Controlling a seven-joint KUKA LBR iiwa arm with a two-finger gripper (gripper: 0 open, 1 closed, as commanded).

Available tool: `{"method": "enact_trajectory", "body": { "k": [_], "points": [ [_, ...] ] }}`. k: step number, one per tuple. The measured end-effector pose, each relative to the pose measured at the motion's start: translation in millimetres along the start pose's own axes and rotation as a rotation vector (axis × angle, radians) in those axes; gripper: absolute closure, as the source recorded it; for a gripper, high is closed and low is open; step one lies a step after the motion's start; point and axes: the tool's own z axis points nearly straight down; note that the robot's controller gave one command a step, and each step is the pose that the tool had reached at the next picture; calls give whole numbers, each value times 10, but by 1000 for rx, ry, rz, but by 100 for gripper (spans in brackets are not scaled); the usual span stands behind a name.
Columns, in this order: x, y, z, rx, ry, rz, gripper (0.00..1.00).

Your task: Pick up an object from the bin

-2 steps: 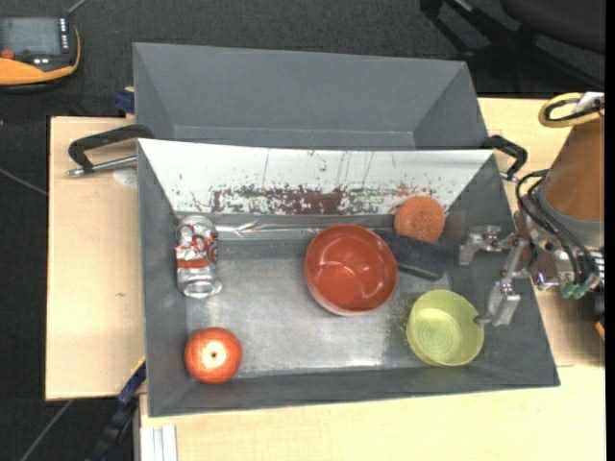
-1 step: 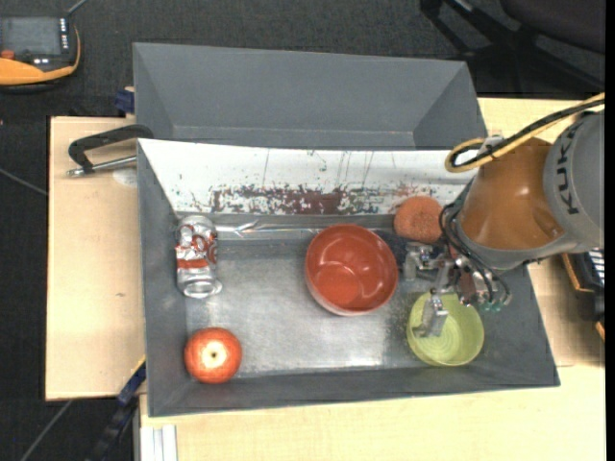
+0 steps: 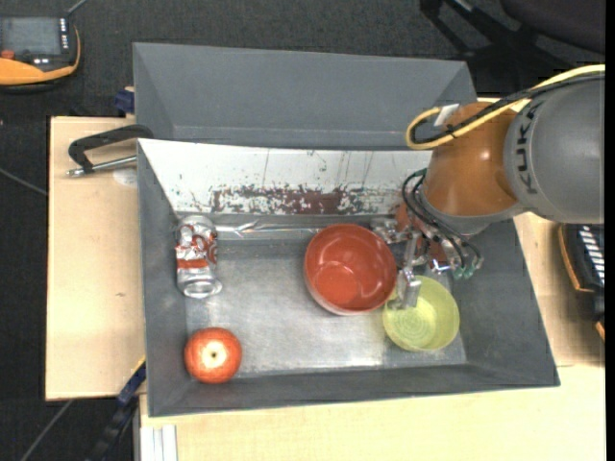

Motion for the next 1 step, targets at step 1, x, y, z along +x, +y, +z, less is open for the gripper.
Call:
{"method": "enact_trajectory", "body": {
  "k": [1],
  "points": [
    [-46,-1,-46,2,-17,0,100]
  ]
}}
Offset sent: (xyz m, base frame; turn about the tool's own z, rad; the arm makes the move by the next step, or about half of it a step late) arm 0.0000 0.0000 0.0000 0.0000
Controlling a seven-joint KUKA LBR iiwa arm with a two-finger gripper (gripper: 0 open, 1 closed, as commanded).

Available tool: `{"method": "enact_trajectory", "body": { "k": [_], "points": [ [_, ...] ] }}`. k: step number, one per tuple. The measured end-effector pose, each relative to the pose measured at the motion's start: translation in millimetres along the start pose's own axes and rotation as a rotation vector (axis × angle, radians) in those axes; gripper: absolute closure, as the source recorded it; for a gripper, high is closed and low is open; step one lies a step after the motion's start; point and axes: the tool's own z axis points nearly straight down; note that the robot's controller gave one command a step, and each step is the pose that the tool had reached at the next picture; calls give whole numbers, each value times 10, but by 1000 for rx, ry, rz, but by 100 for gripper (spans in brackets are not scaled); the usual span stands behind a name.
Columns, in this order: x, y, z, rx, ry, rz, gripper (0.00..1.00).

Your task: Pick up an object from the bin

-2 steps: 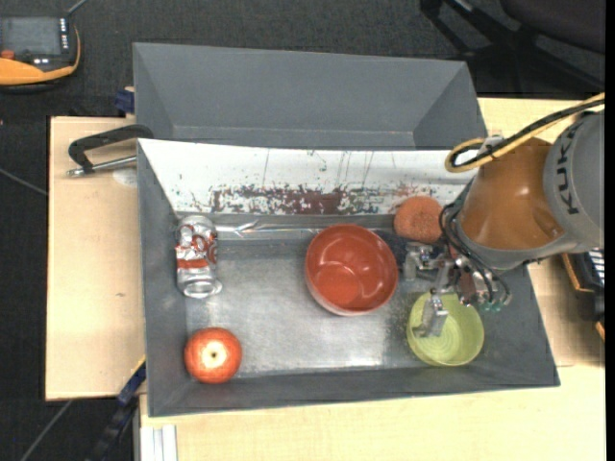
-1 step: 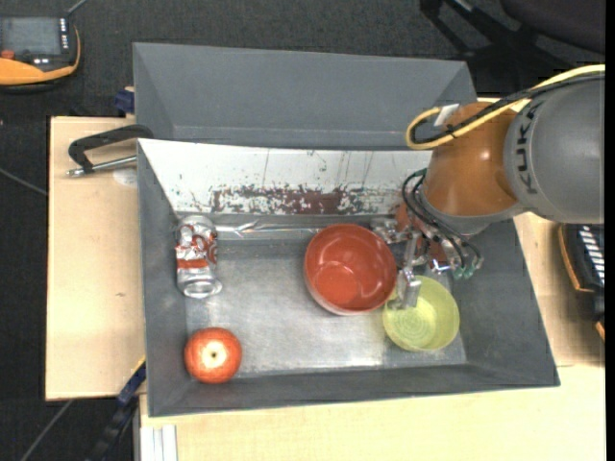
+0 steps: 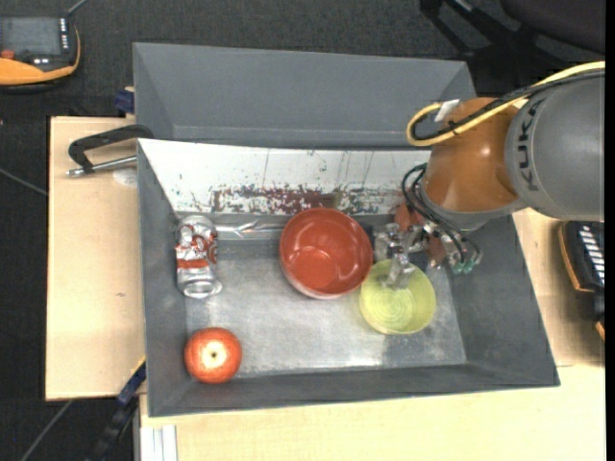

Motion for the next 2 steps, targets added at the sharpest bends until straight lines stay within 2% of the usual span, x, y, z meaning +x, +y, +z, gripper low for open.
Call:
{"method": "enact_trajectory", "body": {
  "k": [1,2],
  "points": [
    [25,-55,-1,0,-18,-86,100],
    [13,18,6,6,-26,-49,100]
  ]
}}
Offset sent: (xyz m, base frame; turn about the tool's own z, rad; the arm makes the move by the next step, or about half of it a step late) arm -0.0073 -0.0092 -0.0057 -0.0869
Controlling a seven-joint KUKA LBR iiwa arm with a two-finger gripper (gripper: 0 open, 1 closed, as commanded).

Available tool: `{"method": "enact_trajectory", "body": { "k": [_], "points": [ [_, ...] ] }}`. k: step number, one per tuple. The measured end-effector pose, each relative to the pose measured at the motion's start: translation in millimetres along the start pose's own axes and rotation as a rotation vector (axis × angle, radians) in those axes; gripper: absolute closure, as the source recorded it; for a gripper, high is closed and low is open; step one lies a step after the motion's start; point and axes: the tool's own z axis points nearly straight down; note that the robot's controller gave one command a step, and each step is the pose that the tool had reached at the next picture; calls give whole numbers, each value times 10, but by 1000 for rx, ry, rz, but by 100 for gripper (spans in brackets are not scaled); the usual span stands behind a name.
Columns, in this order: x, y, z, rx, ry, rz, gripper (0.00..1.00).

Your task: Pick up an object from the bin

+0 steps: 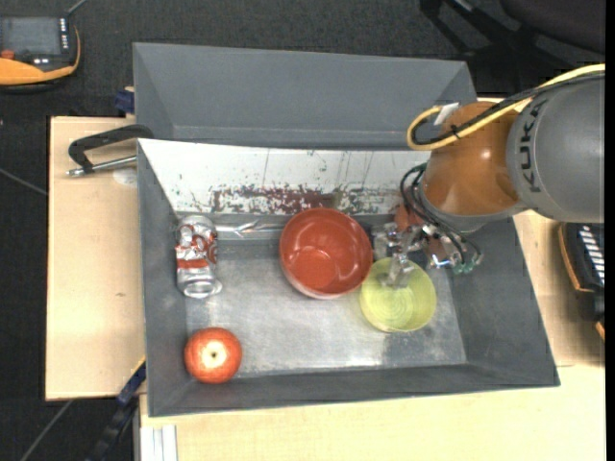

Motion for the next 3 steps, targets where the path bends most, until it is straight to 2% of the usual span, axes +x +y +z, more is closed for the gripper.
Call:
{"method": "enact_trajectory", "body": {
  "k": [1,2,3],
  "points": [
    [-8,-144,7,-3,-10,-126,100],
    [40,-275,-171,-3,-17,4,100],
    [-70,-93,-1139,2,-31,-136,100]
  ]
}}
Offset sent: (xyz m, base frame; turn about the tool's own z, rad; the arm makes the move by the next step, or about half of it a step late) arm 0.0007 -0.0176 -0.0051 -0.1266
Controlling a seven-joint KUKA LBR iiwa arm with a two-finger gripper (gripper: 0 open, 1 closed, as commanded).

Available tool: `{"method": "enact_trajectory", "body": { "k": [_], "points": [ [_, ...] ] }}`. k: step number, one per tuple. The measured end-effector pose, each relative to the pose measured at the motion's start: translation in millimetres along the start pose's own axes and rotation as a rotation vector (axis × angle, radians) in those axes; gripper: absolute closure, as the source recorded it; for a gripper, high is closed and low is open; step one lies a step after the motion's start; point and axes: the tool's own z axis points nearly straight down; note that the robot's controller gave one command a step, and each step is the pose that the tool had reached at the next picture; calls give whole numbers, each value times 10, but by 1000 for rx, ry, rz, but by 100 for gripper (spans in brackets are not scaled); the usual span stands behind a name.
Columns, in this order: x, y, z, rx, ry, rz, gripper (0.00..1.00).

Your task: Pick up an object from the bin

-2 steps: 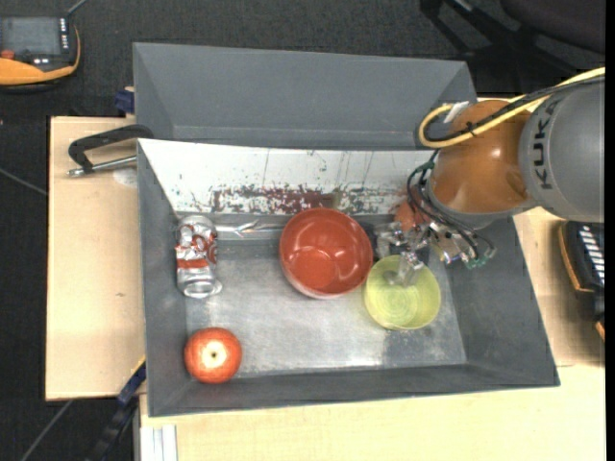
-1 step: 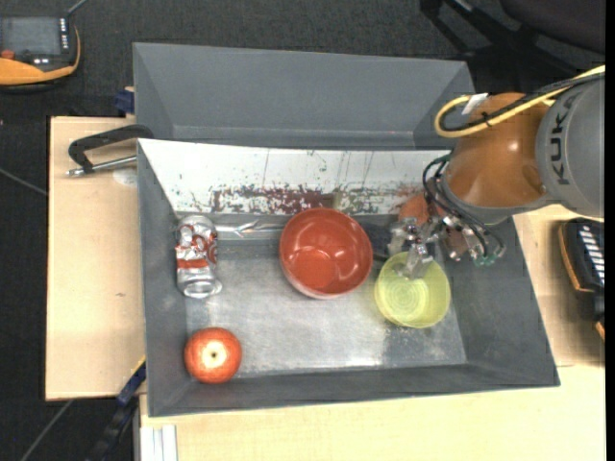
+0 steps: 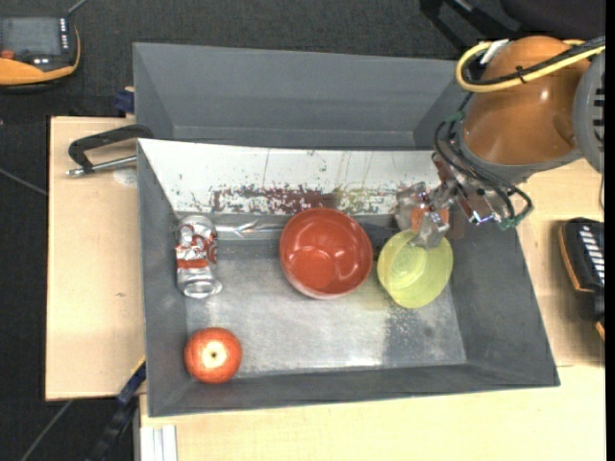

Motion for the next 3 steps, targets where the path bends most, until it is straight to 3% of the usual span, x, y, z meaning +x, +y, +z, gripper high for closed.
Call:
{"method": "enact_trajectory", "body": {
  "k": [1,2,3],
  "points": [
    [118,-117,-1456,8,-15,-16,100],
    [83,-315,54,6,-12,-170,100],
    [39,899,-473,7,-17,-520,100]
  ]
}}
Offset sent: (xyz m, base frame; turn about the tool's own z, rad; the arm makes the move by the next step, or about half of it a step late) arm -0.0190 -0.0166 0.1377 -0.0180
